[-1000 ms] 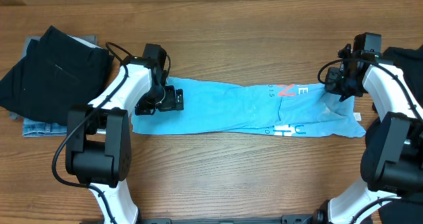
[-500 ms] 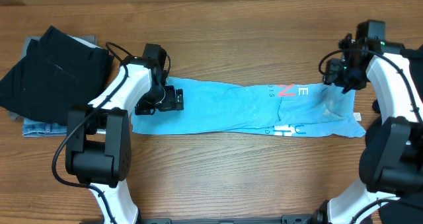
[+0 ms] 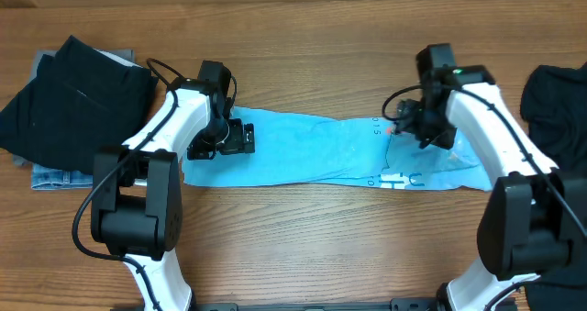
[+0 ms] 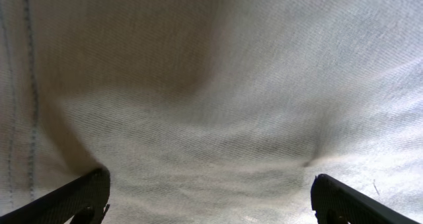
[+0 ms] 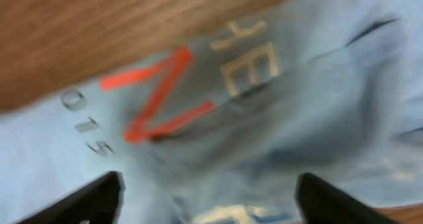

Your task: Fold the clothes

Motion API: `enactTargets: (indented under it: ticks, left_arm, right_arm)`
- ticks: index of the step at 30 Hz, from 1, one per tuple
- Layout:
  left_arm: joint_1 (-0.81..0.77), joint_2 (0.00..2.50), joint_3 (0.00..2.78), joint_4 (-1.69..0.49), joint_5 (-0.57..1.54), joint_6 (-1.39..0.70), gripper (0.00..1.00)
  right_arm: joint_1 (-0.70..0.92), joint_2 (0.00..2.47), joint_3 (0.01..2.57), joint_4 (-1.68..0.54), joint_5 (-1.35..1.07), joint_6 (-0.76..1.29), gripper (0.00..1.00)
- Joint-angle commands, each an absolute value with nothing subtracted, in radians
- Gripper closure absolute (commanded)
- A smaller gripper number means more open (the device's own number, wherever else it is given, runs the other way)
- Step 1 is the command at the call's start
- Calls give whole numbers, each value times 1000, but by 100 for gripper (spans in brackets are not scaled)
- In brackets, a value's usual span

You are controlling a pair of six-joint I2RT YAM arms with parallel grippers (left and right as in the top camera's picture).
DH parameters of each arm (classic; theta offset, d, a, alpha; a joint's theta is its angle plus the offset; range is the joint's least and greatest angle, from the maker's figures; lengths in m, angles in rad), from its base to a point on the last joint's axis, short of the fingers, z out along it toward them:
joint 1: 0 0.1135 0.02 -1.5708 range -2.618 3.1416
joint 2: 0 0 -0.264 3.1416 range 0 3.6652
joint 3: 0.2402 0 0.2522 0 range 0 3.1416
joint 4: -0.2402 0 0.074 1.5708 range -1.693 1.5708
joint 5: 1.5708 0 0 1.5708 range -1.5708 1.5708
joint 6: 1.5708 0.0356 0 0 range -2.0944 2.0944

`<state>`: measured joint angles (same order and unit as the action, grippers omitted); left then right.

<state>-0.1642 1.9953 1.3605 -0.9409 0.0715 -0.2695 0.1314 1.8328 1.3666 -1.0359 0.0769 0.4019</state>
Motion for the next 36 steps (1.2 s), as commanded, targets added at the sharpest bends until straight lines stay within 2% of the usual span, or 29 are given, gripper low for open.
enactTargets:
  ticks: [1, 5, 8, 11, 13, 16, 27, 30, 32, 36]
  left_arm:
    - [-164, 1975, 1352, -937, 75, -265, 0]
    - [-164, 1975, 1352, -937, 75, -265, 0]
    - [-164, 1975, 1352, -937, 75, -265, 0]
    - [-164, 1975, 1352, -937, 75, -265, 0]
    - [-164, 1975, 1352, -937, 75, -265, 0]
    - [-164, 1975, 1352, -937, 75, -265, 0]
    - [-164, 1975, 1352, -937, 75, -265, 0]
    - [-164, 1975, 1352, -937, 75, -265, 0]
    - [-164, 1975, 1352, -936, 75, -265, 0]
    - [-164, 1975, 1352, -937, 75, -265, 0]
  right_arm:
    - [206, 1814, 1326, -957, 138, 489, 0]
    - [210, 1814, 1323, -917, 148, 490, 2]
    - [210, 1814, 1323, -925, 194, 487, 22]
    - [210, 1814, 1311, -929, 221, 487, 27]
    - [210, 1814, 1293, -915, 220, 487, 35]
    - [216, 1814, 1254, -886, 220, 487, 43]
    - [223, 1814, 1185, -796, 221, 487, 46]
    - [223, 1814, 1185, -789, 221, 487, 63]
    - [223, 1814, 1185, -788, 221, 487, 67]
    - [223, 1814, 1185, -788, 226, 482, 86]
